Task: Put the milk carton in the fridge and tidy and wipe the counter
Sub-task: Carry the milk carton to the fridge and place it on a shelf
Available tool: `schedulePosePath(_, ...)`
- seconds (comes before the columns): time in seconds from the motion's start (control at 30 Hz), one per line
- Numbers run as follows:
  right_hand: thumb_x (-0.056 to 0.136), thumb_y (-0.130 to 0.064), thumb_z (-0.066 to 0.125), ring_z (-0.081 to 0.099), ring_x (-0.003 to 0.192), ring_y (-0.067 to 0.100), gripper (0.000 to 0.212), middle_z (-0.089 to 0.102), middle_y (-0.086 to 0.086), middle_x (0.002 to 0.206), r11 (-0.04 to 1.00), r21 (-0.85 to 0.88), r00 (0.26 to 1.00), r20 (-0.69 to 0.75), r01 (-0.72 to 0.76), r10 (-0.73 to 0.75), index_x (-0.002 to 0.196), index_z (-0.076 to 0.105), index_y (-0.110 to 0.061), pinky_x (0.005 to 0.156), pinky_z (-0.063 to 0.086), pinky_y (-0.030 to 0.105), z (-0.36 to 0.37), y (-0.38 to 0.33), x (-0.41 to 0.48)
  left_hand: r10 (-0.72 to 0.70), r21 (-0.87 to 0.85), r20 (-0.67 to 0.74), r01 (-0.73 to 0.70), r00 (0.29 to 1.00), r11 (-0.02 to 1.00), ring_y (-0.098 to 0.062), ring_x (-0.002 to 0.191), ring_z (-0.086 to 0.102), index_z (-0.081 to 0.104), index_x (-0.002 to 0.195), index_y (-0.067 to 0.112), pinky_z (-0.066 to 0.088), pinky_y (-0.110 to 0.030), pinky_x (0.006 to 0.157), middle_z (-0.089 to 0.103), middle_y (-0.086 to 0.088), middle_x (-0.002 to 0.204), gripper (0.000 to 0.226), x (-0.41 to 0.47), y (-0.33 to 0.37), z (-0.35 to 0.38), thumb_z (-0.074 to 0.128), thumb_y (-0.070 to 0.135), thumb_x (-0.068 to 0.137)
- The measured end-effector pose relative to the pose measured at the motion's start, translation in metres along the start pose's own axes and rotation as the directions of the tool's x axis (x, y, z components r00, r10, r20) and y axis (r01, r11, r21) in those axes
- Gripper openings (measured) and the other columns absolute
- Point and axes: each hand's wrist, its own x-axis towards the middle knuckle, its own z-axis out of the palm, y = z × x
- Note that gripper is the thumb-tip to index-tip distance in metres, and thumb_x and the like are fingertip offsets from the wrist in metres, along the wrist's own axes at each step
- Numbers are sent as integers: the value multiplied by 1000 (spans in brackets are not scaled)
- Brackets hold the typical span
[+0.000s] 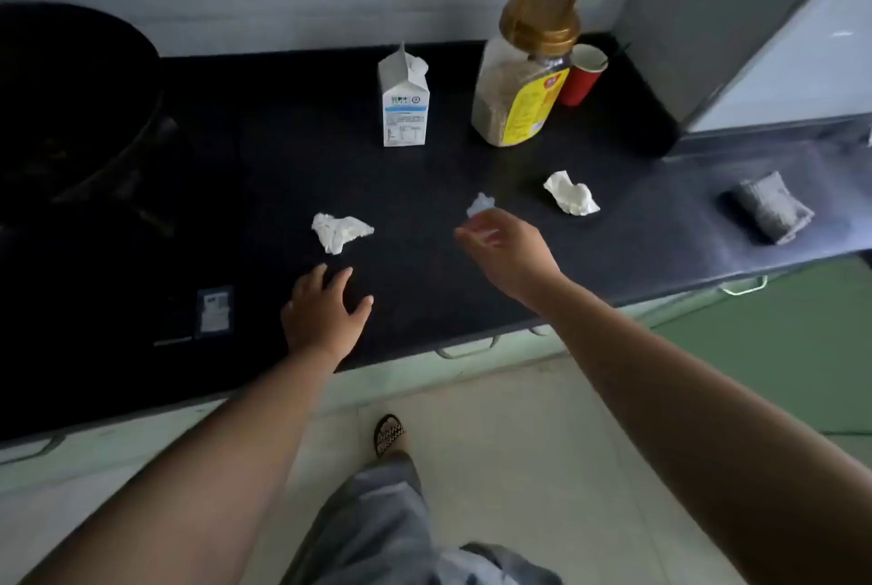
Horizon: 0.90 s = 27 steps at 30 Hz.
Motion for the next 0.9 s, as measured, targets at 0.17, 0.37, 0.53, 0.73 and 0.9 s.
schedulePosePath(0.17, 83, -39, 63, 58, 87, 13, 30, 62, -3, 95, 998, 25, 999, 0, -53, 53, 103, 63, -16, 75, 44, 24, 11, -13, 53, 52, 136, 22, -55, 998, 989, -27, 141, 17, 31, 143, 28, 26, -52, 108, 21, -8, 154, 71, 36, -18, -5, 48, 61, 82)
schedulePosePath(0.37, 80, -45, 64, 57, 98, 15, 47, 60, 1, 115, 998, 14, 998, -25, -60, 60, 117, 55, -17, 82, 43, 26, 22, -24, 117, 29, 136, 55, -37, 998, 990, -25, 144, 8, 23, 144, 34, 18, -54, 111, 10, -5, 157, 79, 70, -25, -13, 47, 69, 77)
schedulePosePath(0.53, 80, -45, 66, 46, 122, 18, 71, 42, 4, 138, 1000, 27, 997, -82, 4, -2, 136, 37, -14, 99, 41, 32, 26, -49, 172, -39, 110, 30, 36, 999, 993, -25, 144, 9, 25, 144, 33, 19, -55, 110, 11, -6, 157, 74, 95, -24, -19, 49, 62, 81)
schedulePosePath(0.73, 75, -35, 75, 27, 136, 17, 96, 19, 6, 151, 992, 25, 991, -42, 128, -126, 146, 15, -11, 96, 23, 16, 30, -58, 229, -45, 109, -17, 47, 999, 993, -34, 139, 27, 38, 140, 29, 28, -62, 103, 28, -13, 152, 66, 95, -20, -13, 54, 55, 82)
schedulePosePath(0.9, 67, -27, 82, 33, 132, 17, 104, 23, 5, 150, 970, 4, 968, 50, 245, -245, 146, 16, -13, 97, 25, 15, 29, -54, 266, -38, 156, 16, 35, 999, 987, -36, 128, 46, 46, 133, 27, 43, -60, 89, 43, -15, 144, 68, 88, -23, -14, 16, 68, 86)
